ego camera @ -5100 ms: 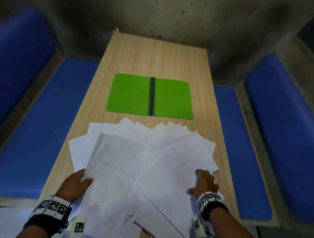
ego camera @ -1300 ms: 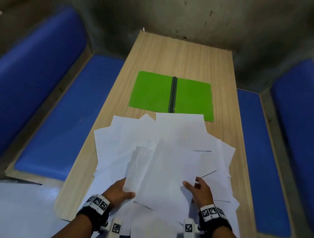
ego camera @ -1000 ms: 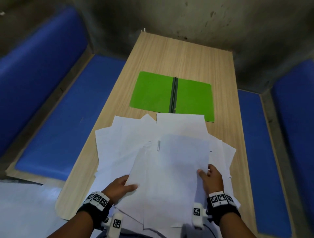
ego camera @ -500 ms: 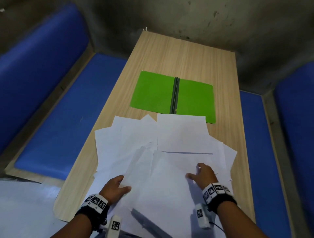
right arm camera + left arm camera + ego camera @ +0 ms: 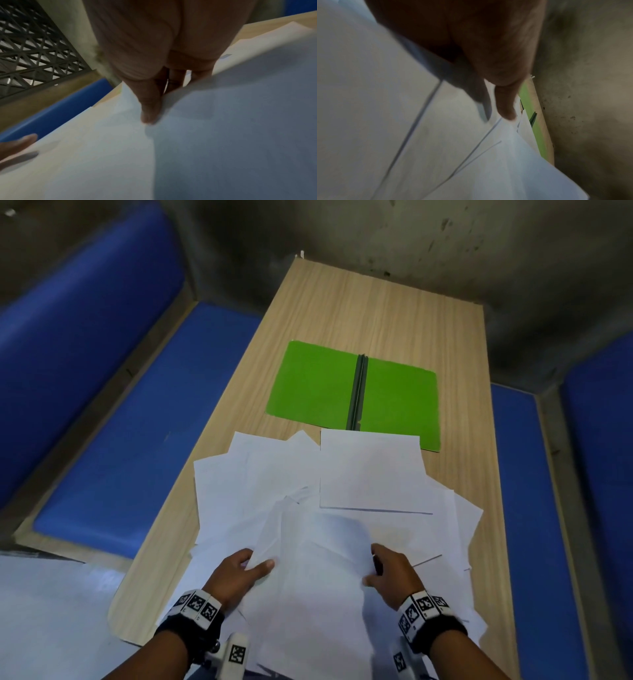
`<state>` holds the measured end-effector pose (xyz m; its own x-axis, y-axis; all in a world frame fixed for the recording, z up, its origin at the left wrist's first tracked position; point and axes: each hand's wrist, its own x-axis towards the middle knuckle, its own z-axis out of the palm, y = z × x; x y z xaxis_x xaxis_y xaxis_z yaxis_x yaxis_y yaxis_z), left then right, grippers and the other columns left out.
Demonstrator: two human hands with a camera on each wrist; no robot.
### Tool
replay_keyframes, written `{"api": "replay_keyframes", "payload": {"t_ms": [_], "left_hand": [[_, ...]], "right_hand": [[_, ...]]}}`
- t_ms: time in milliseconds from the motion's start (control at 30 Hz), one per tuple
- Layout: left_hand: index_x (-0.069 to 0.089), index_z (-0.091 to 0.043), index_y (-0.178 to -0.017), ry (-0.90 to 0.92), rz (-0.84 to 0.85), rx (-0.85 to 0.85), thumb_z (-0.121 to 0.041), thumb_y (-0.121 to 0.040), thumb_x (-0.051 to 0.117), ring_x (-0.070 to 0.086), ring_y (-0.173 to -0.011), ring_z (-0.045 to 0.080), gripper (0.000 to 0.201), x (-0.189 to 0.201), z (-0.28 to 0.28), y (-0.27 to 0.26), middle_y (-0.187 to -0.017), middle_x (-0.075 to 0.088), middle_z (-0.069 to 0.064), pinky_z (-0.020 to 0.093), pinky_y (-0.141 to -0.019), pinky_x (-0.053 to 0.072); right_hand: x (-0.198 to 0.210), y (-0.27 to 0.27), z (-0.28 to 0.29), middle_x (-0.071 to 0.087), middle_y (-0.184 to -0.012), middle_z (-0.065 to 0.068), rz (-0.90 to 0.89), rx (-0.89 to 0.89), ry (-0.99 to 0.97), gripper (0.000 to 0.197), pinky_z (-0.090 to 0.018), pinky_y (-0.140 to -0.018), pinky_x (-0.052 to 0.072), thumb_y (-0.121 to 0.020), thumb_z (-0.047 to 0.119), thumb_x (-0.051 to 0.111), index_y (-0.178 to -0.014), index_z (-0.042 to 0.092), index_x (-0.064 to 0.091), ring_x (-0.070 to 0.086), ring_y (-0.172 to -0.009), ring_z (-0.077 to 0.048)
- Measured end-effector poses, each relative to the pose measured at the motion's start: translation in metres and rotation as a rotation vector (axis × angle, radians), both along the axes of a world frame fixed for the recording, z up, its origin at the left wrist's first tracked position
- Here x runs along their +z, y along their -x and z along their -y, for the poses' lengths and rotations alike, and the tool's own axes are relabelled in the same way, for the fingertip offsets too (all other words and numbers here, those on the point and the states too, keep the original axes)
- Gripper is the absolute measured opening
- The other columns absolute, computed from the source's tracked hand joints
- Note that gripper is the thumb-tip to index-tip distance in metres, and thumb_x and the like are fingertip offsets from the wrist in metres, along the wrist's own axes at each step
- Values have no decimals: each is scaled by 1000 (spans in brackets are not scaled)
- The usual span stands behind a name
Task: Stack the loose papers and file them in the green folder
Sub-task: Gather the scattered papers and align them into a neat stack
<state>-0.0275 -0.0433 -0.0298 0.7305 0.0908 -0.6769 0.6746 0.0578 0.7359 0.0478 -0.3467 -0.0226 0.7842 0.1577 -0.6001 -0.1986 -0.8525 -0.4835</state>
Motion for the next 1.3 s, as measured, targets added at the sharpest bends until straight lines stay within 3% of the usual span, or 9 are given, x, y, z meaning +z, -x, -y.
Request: {"api": "replay_keyframes", "payload": {"t_ms": [167, 333, 467, 633, 833, 967, 1100, 1200, 1300], "left_hand": [[62, -26, -115, 106, 1, -9, -62, -30, 93, 73, -90, 12, 97, -17, -16, 3, -100, 78, -10, 29, -77, 54], [55, -28, -126, 73, -22, -129, -4, -59, 89, 73, -96, 28, 79, -18, -21, 16, -107, 77, 7, 43, -85, 57], [60, -27, -123, 101, -27, -63, -26, -50, 94, 73, -99, 22, 80, -15, -18, 22, -114, 75, 1, 37, -82, 57], [57, -28, -123, 166, -24, -26, -28, -71, 87, 69, -93, -7, 60, -1, -12, 23, -106, 75, -14, 24, -78, 52], [60, -24, -124, 136, -67, -64, -53, -48, 93, 69, -109, 19, 88, -10, -13, 20, -119, 73, 0, 47, -101, 49], [62, -26, -123, 108, -83, -98, -41, -59, 93, 70, -108, 20, 73, -14, 2, 10, -115, 75, -1, 44, -95, 55], [59, -22, -124, -98, -66, -185, -15, -76, 78, 71, -92, 21, 53, -20, 4, 5, -102, 75, 2, 30, -72, 57], [61, -20, -124, -172, -51, -153, -18, -70, 78, 71, -93, 20, 57, -22, -12, 7, -100, 76, 0, 42, -86, 57], [62, -20, -123, -185, -55, -86, -26, -68, 82, 72, -93, 22, 59, -30, -32, 17, -100, 77, -1, 48, -91, 55]], "right_hand": [[-2, -14, 14, 49, -66, 3, 140, 21, -4, 35, -24, -60, 37, -87, 19, 63, -59, 23, 42, 48, -64, -13], [-7, -12, -5, 42, -99, 3, -1, 65, 128, 28, -28, -72, 42, -79, 40, 65, -86, 24, 42, 49, -91, -20], [-12, -1, -8, 51, -121, -5, -134, -14, 84, 81, -26, -81, 45, -67, 36, 82, -129, 13, 35, 55, -110, -24], [-12, 2, 15, 67, -102, -5, -23, -256, -100, 29, -30, -82, 48, -79, 21, 77, -103, 11, 64, 63, -104, -27], [8, 10, 11, 67, -101, -8, -20, -449, -262, 58, -19, -77, 46, -74, 40, 78, -116, 3, 62, 66, -100, -25], [-7, 27, -27, 54, -135, -15, -128, -440, -145, 62, -23, -100, 36, -92, 35, 60, -137, -3, 44, 50, -128, -28], [-21, 26, -47, 70, -96, -3, -204, -403, -141, 43, -23, -77, 49, -86, 50, 61, -102, 11, 69, 66, -90, -20], [-6, -17, -32, 60, -68, -2, -146, -577, -59, 46, -26, -59, 49, -84, 58, 60, -86, 12, 66, 54, -59, -17], [-5, -63, -18, 54, -59, -8, -210, -1056, -421, 44, -27, -46, 39, -85, 48, 64, -74, 6, 63, 44, -46, -20]]}}
